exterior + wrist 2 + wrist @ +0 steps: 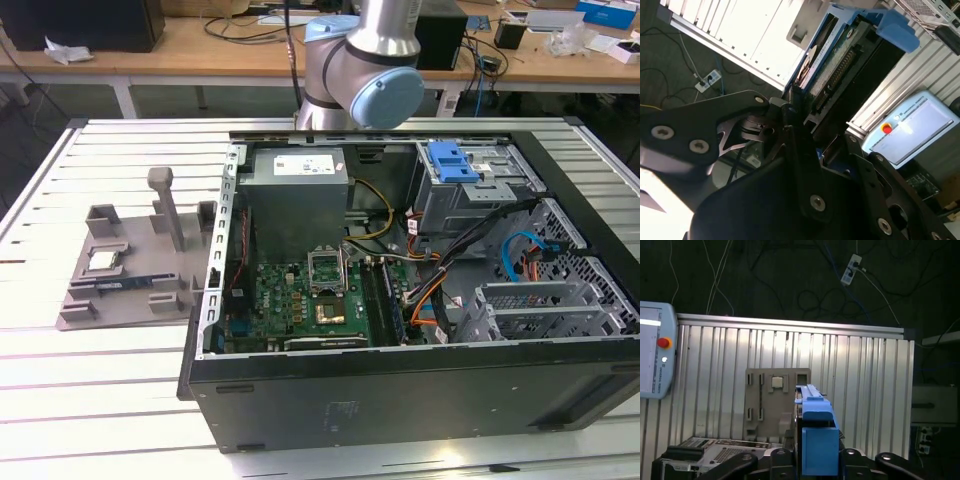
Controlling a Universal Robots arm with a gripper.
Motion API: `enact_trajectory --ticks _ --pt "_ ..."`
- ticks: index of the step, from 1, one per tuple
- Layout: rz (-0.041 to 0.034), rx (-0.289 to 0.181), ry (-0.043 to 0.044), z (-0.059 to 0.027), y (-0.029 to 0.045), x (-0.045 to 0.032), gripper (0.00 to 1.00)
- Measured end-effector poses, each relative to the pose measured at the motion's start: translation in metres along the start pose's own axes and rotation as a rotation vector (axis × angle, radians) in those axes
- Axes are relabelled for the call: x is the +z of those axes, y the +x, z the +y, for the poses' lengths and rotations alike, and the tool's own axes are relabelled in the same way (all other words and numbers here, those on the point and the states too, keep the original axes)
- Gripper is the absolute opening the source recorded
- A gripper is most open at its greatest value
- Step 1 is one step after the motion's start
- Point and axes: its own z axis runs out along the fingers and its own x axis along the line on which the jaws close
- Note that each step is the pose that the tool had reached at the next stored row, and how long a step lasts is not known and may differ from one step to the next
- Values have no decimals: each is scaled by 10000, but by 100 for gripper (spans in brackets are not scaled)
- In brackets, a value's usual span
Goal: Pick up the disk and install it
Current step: 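Pick up the disk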
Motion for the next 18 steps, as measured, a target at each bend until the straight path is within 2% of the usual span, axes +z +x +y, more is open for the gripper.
enact_trajectory --ticks 4,5,9,10,11,12,16,18 --pt "-7 0 0 5 1 -121 37" --pt "-29 -1 1 5 0 -122 37" --pt "-40 -3 2 0 2 -122 37" --pt "-64 -5 4 -5 2 -122 37" --pt "-177 -8 12 -13 2 -122 37" --pt "-231 -11 14 -17 2 -123 37" --pt "-211 -11 14 -46 5 -122 37" --pt "-188 -9 4 -136 31 -115 37"
